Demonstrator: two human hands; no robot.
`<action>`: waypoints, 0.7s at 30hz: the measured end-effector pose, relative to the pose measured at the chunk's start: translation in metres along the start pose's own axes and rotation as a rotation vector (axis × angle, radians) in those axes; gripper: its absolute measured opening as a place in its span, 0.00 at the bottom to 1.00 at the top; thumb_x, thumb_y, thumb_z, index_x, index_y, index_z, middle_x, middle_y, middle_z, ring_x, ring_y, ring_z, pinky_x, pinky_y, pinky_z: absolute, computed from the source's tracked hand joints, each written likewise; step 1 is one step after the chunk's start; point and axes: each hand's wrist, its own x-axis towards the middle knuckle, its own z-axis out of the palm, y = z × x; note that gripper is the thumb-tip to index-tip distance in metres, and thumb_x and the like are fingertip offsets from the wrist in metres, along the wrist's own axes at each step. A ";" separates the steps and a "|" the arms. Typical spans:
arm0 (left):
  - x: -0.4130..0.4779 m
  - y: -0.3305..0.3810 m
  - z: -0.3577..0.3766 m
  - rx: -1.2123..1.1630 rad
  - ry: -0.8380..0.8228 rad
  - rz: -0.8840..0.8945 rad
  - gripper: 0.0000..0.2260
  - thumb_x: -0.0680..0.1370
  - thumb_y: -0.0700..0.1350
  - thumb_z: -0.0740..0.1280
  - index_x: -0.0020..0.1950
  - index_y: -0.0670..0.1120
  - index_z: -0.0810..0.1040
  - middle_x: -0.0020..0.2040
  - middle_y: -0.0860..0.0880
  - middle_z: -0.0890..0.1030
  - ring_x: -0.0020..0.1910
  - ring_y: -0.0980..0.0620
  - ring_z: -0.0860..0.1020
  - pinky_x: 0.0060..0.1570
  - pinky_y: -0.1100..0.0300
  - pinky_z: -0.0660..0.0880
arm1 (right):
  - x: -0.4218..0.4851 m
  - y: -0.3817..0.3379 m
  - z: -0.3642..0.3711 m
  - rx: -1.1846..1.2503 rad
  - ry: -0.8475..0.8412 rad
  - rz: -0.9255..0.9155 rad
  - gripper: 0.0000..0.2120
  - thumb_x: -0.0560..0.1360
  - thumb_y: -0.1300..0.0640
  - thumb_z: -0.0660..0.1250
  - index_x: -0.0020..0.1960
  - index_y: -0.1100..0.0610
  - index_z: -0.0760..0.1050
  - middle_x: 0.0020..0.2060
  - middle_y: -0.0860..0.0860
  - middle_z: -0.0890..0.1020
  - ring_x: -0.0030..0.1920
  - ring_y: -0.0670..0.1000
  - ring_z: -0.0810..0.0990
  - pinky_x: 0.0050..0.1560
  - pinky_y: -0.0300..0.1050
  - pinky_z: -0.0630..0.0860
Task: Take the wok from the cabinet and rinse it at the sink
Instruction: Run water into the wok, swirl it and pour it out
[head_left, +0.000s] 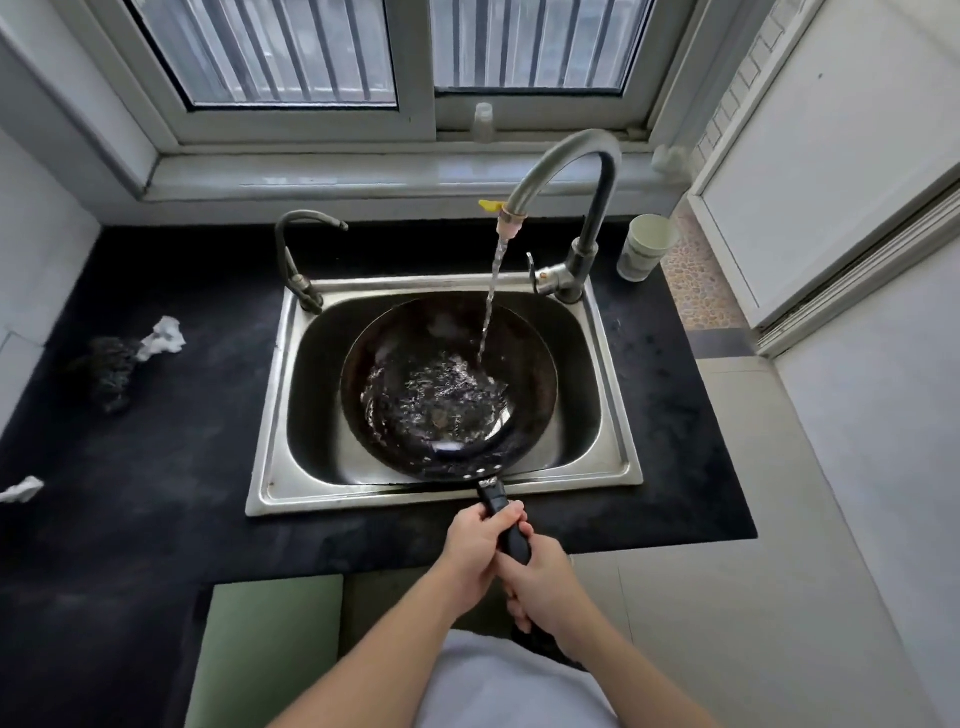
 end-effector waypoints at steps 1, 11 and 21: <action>0.002 -0.001 0.003 -0.011 -0.015 -0.009 0.03 0.79 0.36 0.67 0.47 0.36 0.76 0.37 0.44 0.77 0.36 0.50 0.78 0.41 0.57 0.80 | 0.000 0.001 -0.003 -0.018 0.016 -0.009 0.07 0.78 0.56 0.66 0.48 0.60 0.75 0.24 0.52 0.76 0.21 0.50 0.73 0.22 0.43 0.72; 0.010 -0.004 0.024 -0.094 -0.157 -0.099 0.04 0.79 0.37 0.66 0.46 0.37 0.75 0.35 0.44 0.76 0.36 0.49 0.77 0.44 0.57 0.79 | -0.003 0.002 -0.023 -0.197 0.176 -0.021 0.09 0.75 0.52 0.66 0.47 0.58 0.71 0.26 0.52 0.79 0.20 0.49 0.75 0.22 0.42 0.72; -0.003 -0.004 0.016 -0.085 -0.163 -0.078 0.04 0.80 0.37 0.66 0.51 0.36 0.74 0.36 0.45 0.76 0.34 0.52 0.76 0.44 0.58 0.80 | -0.013 0.002 -0.008 -0.091 0.154 0.041 0.09 0.79 0.56 0.64 0.46 0.62 0.72 0.23 0.51 0.74 0.19 0.49 0.72 0.21 0.41 0.71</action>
